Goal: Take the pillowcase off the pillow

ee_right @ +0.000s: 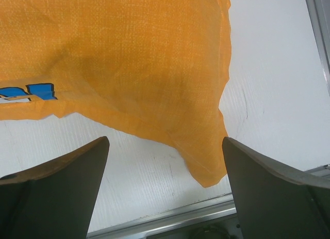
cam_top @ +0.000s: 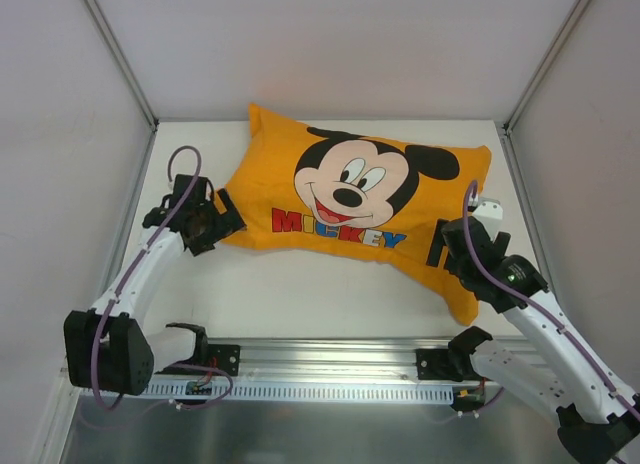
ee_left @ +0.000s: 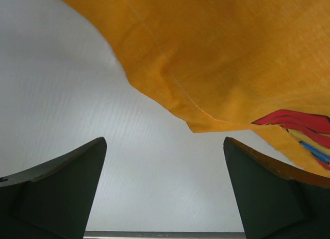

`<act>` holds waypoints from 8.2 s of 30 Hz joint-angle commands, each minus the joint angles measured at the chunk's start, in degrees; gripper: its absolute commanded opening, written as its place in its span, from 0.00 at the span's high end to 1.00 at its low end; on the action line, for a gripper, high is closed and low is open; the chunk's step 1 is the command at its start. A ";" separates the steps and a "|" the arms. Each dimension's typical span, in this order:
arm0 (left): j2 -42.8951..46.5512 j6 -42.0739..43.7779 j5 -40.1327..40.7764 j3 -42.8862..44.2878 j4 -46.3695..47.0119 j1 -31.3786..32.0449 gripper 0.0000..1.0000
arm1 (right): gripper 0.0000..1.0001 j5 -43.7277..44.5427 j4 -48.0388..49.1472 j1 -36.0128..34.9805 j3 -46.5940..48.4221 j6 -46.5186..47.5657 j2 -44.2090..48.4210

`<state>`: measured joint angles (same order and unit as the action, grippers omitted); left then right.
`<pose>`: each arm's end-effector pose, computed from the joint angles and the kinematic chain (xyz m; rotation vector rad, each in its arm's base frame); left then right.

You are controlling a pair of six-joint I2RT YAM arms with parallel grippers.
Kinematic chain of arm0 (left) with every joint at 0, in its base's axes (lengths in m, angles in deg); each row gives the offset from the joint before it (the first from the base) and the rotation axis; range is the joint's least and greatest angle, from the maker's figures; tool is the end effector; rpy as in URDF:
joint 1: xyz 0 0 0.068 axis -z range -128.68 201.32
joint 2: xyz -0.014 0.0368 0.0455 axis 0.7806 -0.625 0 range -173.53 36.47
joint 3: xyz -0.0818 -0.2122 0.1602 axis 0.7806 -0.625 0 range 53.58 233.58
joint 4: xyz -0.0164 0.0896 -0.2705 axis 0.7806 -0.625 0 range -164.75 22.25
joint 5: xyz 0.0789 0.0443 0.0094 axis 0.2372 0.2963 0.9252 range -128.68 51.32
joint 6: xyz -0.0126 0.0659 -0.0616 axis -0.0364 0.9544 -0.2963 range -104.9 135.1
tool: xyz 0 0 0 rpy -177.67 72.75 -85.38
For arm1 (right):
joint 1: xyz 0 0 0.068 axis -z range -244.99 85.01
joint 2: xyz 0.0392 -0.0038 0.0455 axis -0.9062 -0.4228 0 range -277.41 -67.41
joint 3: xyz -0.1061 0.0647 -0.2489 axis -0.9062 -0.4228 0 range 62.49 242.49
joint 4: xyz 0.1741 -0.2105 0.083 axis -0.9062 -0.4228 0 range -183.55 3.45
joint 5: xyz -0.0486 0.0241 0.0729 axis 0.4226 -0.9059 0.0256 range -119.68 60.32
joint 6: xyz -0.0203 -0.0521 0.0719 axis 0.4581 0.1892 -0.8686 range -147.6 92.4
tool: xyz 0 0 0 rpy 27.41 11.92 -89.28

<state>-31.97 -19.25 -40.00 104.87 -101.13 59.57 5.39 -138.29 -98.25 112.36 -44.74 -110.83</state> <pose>0.2927 -0.0443 0.2216 -0.5511 2.4234 -0.3507 0.1806 0.0624 0.2888 -0.0253 2.2018 -0.2418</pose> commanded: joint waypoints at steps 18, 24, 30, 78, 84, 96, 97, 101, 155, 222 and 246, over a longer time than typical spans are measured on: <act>-10.35 -4.85 -21.51 7.75 7.10 -26.97 0.01 | 0.04 -1.32 -0.02 -0.14 0.49 0.18 0.27; -19.61 -2.49 -28.48 12.16 12.73 -27.06 0.01 | 0.04 -2.64 -0.28 -0.23 0.93 -0.26 0.26; -27.68 1.91 -30.13 16.38 19.04 -27.15 0.01 | 0.04 -3.95 -0.02 -0.23 0.67 -0.17 0.53; 14.29 12.46 -18.99 -6.54 11.77 8.79 0.01 | 0.04 -7.65 2.09 -0.23 -0.56 -0.34 -3.43; 17.56 11.32 -13.72 -9.63 10.62 15.91 0.01 | 0.04 -7.82 2.70 -0.23 -0.56 -0.08 -3.25; 3.32 10.80 -3.35 -8.21 11.85 26.38 0.01 | 0.04 -8.35 2.61 -0.23 -0.29 -0.17 -2.72; 3.75 10.27 -2.99 -8.66 13.59 26.29 0.01 | 0.04 -8.44 2.70 -0.23 -0.47 0.01 -2.90; 3.59 10.09 -4.29 -9.28 16.77 26.38 0.25 | 0.04 -7.39 2.53 -0.14 -0.56 -0.43 -3.78; 2.52 4.37 -13.09 17.41 -2.72 -20.29 1.00 | 0.99 -14.79 1.75 2.76 5.20 4.12 4.74; -2.66 8.42 -7.20 36.17 -19.00 -1.84 0.01 | 0.99 -51.69 27.32 17.74 9.63 4.23 -34.72; -6.16 9.92 -0.09 37.39 -18.82 17.75 0.05 | 0.25 -50.78 25.35 16.99 4.62 -2.18 -17.83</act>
<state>-35.88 -9.69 -43.91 139.57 -120.59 72.86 -38.65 -116.85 -81.42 117.15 -43.17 -126.13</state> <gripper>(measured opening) 0.956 0.775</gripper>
